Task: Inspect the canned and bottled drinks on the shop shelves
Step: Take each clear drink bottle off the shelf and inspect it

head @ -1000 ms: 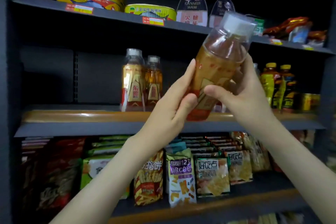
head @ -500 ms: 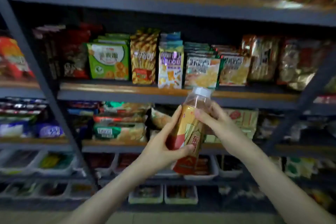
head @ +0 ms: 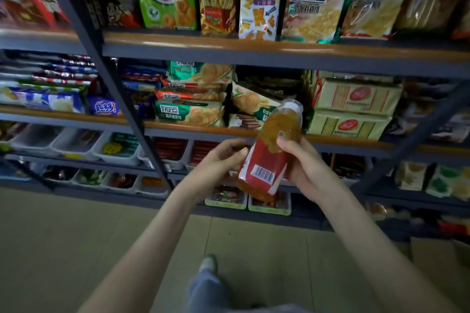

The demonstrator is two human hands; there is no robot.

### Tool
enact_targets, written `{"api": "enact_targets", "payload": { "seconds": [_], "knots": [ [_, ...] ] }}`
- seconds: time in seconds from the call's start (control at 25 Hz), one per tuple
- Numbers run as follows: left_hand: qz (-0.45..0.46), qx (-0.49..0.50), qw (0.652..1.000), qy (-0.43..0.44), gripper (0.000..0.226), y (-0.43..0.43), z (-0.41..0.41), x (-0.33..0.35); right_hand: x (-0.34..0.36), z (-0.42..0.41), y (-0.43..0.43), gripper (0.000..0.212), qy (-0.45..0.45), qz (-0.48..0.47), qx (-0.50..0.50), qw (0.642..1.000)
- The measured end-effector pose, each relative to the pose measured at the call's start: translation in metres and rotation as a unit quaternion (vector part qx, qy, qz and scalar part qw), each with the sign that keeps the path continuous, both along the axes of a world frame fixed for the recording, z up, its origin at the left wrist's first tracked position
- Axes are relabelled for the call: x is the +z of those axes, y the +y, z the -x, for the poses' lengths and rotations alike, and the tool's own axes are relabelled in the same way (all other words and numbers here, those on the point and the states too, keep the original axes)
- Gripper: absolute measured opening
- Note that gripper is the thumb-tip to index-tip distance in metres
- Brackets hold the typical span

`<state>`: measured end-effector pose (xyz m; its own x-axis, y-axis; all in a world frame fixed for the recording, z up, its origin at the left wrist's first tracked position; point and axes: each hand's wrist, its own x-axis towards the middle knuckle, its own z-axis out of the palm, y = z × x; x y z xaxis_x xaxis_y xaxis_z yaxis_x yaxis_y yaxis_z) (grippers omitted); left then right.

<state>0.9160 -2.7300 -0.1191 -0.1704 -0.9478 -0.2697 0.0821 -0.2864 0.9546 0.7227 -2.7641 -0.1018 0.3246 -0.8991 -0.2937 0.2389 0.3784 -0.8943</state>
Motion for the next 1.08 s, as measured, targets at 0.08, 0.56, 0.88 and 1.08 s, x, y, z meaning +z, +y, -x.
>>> {"api": "enact_targets", "payload": {
  "seconds": [0.08,0.56,0.88,1.08],
  "knots": [
    [-0.075,-0.066,0.988,0.121,0.08,0.008,0.007,-0.015,-0.003,-0.003,0.003,0.057,-0.004,0.012,0.049,0.999],
    [-0.115,0.076,0.99,-0.007,0.044,0.013,0.036,-0.014,-0.021,-0.001,0.011,0.094,0.244,0.123,0.169,0.947],
    [-0.162,0.139,0.977,-0.015,0.05,0.009,0.026,-0.011,-0.055,-0.002,0.017,0.104,0.372,0.368,0.229,0.821],
    [-0.123,0.128,0.982,-0.07,0.048,0.008,0.013,-0.007,-0.052,0.0,-0.002,0.064,0.207,0.248,0.133,0.937]
  ]
}}
